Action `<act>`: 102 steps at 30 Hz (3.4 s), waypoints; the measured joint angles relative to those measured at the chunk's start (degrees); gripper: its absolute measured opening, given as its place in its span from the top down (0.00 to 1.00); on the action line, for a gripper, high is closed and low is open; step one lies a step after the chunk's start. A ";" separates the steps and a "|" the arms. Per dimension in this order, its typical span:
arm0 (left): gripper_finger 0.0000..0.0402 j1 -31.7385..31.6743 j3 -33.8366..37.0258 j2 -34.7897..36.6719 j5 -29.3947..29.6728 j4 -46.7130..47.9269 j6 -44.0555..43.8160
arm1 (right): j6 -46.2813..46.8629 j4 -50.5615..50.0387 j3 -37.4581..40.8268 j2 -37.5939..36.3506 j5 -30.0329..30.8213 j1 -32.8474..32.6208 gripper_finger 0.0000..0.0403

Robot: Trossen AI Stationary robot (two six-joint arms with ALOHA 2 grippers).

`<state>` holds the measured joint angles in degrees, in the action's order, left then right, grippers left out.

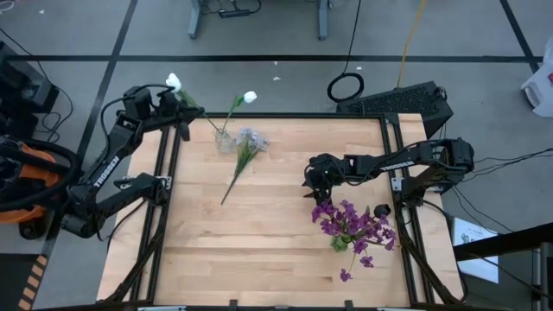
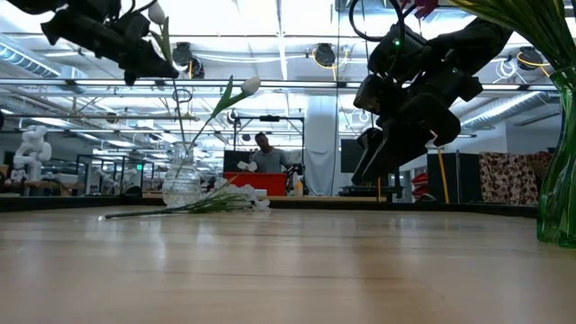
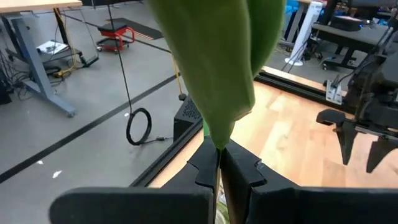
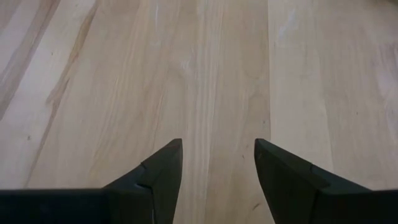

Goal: Sort flowers into vase by color
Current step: Put the white tulip into the transparent vase, then put the white flower into the transparent vase

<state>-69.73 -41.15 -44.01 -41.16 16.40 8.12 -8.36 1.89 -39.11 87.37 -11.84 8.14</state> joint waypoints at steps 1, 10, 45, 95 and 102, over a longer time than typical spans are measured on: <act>0.97 0.00 0.77 0.00 0.12 -1.08 -0.64 | 0.03 0.00 0.00 -0.01 0.00 0.00 0.52; 0.97 0.00 5.90 0.20 1.12 -5.41 -1.84 | -0.03 0.00 0.00 -0.01 0.01 0.00 0.52; 0.97 2.75 14.35 0.20 1.19 -12.50 -4.76 | -0.24 0.02 0.00 -0.02 0.01 0.00 0.52; 0.48 17.89 14.35 6.04 22.75 5.81 -12.25 | -0.24 -0.02 0.02 -0.02 -0.02 0.00 0.52; 0.48 29.08 14.35 10.37 29.40 9.92 -18.53 | -0.22 -0.02 0.02 -0.02 0.01 0.00 0.52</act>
<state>-40.66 -26.81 -33.64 -11.75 26.32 -10.41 -8.58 1.87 -39.09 87.35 -11.84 8.14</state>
